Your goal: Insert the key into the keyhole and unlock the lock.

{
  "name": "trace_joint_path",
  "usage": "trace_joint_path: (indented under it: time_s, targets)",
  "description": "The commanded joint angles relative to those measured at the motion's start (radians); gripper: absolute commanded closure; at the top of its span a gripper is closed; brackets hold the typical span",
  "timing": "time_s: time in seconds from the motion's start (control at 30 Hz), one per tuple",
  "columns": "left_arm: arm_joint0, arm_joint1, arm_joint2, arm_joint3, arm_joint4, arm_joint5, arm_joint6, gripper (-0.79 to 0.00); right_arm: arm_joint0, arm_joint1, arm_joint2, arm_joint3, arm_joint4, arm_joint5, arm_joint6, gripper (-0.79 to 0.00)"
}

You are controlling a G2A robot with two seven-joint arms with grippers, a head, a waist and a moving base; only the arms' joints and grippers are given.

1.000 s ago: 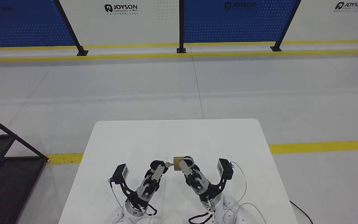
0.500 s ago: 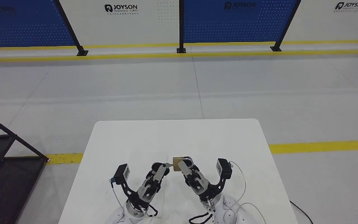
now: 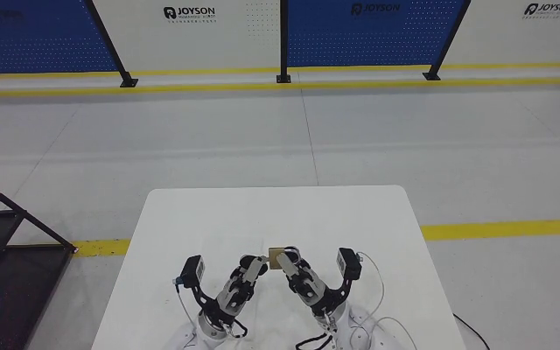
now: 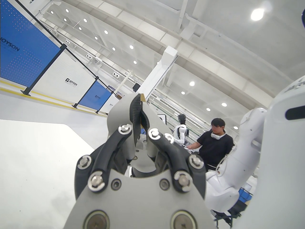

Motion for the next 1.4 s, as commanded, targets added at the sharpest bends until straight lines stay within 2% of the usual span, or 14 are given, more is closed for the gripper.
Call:
trace_joint_path:
  time_s: [0.0,0.4,0.7,1.07,1.37]
  targets:
    - [0.001,0.0,-0.01,-0.003,0.042,0.004,0.011,0.0,0.0,0.0,0.001,-0.001,0.002,-0.001,0.005,0.0]
    - [0.006,-0.004,-0.025,0.001,0.221,0.023,0.101,0.0,-0.005,0.003,0.008,-0.008,0.014,-0.006,0.043,0.0]
    - [-0.003,-0.004,-0.038,0.005,0.44,0.111,0.227,0.0,-0.013,0.009,0.018,-0.021,0.036,-0.001,0.09,0.0]
    - [-0.022,0.003,-0.032,0.02,0.706,0.271,0.413,0.0,-0.017,0.013,0.024,-0.031,0.064,0.009,0.128,0.0]
    - [-0.042,0.015,-0.036,0.032,0.953,0.505,0.551,0.0,-0.018,0.015,0.027,-0.034,0.074,0.013,0.141,0.0]
